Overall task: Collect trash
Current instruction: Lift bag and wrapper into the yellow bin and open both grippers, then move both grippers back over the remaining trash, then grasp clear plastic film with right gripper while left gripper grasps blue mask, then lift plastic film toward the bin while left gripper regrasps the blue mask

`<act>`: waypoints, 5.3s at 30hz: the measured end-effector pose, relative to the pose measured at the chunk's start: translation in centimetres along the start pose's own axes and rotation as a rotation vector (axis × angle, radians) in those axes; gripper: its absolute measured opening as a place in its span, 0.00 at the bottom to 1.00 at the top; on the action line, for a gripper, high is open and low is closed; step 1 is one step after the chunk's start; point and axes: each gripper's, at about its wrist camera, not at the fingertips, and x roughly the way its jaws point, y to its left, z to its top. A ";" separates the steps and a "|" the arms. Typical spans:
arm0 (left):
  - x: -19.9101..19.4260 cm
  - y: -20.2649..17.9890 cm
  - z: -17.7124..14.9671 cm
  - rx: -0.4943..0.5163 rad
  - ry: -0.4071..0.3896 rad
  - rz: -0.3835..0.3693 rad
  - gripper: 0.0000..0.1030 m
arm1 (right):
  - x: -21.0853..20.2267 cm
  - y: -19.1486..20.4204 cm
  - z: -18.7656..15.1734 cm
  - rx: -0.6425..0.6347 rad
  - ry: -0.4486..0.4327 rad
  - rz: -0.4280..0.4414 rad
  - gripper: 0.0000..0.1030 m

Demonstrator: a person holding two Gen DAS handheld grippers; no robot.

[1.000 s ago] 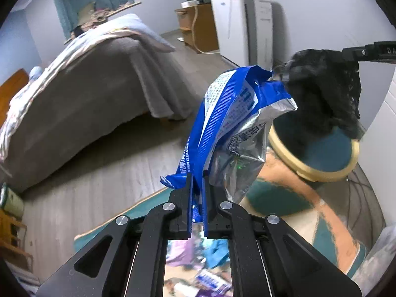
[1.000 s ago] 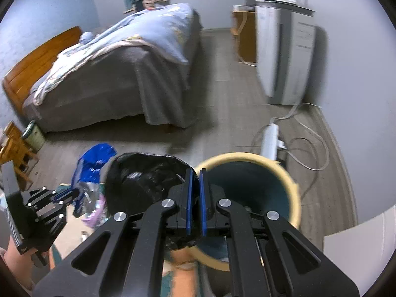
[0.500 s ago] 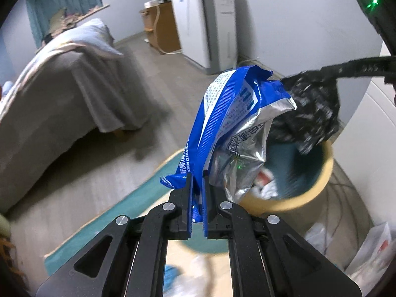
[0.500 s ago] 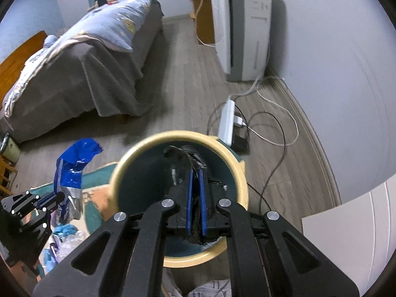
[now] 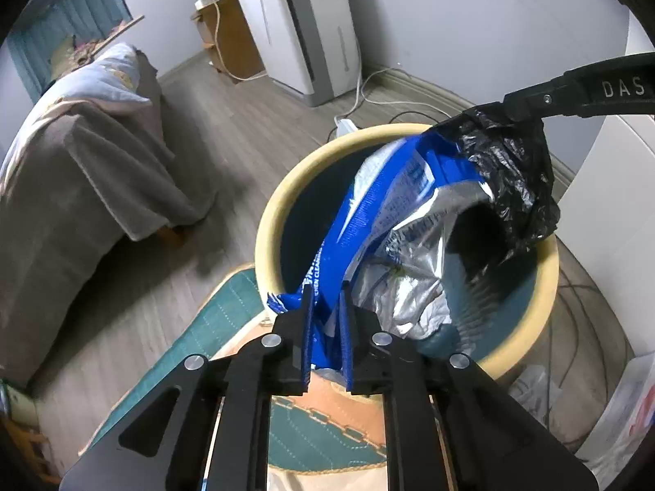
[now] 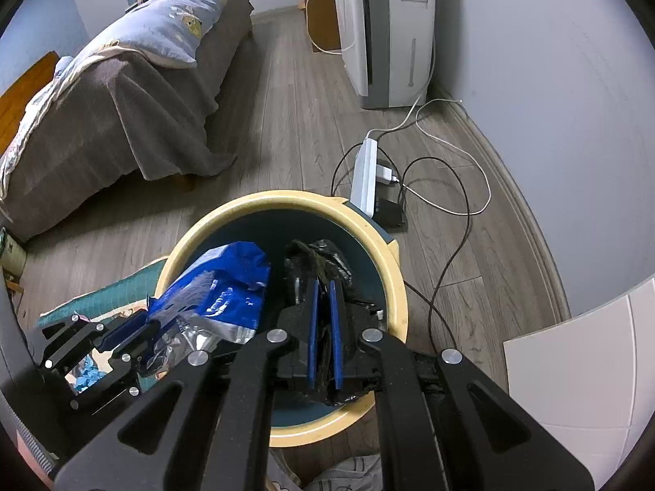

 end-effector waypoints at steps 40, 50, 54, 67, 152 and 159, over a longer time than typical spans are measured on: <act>-17.8 13.1 -16.8 -0.402 -0.056 0.289 0.94 | -5.2 15.7 -2.0 -0.234 -0.067 0.114 0.95; -19.9 13.4 -24.7 -0.456 -0.004 0.310 0.94 | -5.9 23.3 -7.3 -0.403 -0.041 0.119 0.95; -19.5 14.4 -27.2 -0.512 0.021 0.316 0.94 | -5.0 25.0 -9.7 -0.397 0.012 0.114 0.95; -14.1 16.3 -30.6 -0.568 0.131 0.193 0.92 | -0.4 27.7 -12.9 -0.442 0.132 0.069 0.94; -10.8 21.1 -31.3 -0.665 0.222 0.168 0.08 | -2.7 29.2 -9.6 -0.494 0.108 0.212 0.19; -14.4 20.4 -26.7 -0.596 0.081 0.208 0.08 | -3.8 27.0 -7.1 -0.463 0.038 0.188 0.19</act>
